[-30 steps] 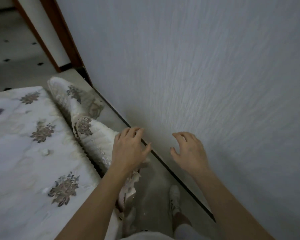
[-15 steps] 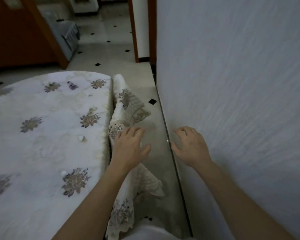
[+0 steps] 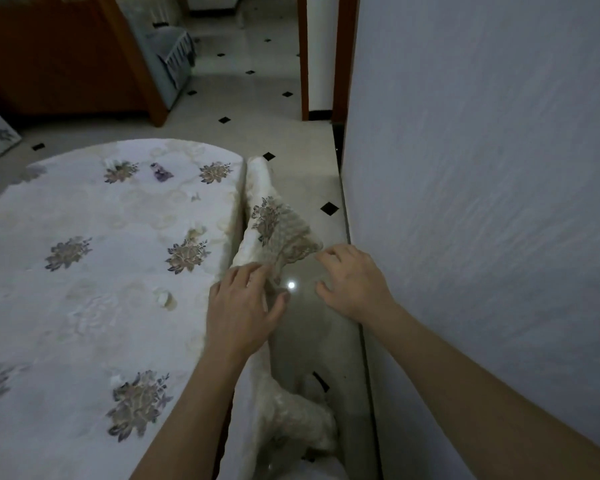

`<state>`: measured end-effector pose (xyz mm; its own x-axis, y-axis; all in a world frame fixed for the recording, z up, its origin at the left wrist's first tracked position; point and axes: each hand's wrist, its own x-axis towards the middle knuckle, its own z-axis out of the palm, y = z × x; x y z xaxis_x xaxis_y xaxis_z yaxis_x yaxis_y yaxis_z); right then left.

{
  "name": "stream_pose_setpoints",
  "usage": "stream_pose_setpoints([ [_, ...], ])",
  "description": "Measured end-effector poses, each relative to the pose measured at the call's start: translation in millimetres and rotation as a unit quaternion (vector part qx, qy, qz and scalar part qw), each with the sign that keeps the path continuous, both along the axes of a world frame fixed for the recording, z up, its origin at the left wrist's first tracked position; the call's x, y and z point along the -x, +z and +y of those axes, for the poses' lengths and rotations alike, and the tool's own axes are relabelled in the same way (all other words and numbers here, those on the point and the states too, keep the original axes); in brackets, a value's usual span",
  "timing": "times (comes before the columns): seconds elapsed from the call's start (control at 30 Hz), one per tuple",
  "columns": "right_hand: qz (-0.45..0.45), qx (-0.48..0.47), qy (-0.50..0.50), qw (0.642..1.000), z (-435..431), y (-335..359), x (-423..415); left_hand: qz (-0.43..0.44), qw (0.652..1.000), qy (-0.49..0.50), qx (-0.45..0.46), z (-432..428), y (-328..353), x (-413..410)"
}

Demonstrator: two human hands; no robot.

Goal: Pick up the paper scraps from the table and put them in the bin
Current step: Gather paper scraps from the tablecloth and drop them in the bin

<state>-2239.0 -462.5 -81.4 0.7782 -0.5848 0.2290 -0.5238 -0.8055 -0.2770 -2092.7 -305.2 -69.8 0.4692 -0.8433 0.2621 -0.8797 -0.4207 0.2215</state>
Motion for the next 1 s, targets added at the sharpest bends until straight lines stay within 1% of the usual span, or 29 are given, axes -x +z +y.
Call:
stream_pose_setpoints([
  [0.2,0.013,0.014,0.076,0.997,-53.1,4.5,-94.8,0.024,0.998,0.056,0.000,-40.4,-14.2,-67.5],
  [0.3,0.025,0.011,0.118,0.993,-68.8,10.5,-147.2,0.039,0.994,0.104,0.006,-44.5,-21.5,-102.2],
  [0.47,0.031,0.018,0.205,0.978,-71.4,8.6,-227.1,0.060,0.977,0.202,0.011,-25.7,-30.7,-151.5],
  [0.6,0.047,0.020,0.302,0.952,-49.5,-1.6,-279.6,0.063,0.956,0.288,0.015,14.0,-34.5,-167.5],
  [0.67,0.048,0.017,0.356,0.933,-32.9,-9.9,-306.1,0.077,0.937,0.341,0.029,35.8,-39.9,-170.4],
  [0.77,0.045,0.001,0.432,0.901,-7.6,-22.3,-339.1,0.126,0.895,0.426,0.046,63.7,-52.0,-165.9],
  [0.83,0.056,-0.004,0.478,0.877,8.0,-32.4,-356.5,0.146,0.863,0.481,0.043,81.6,-58.7,-157.9],
  [0.9,0.085,0.005,0.517,0.851,21.1,-45.1,-371.6,0.154,0.831,0.534,0.038,98.9,-63.6,-148.4],
  [1.0,0.117,0.024,0.568,0.814,34.3,-66.4,-389.3,0.179,0.774,0.607,0.029,119.3,-68.7,-131.1],
])
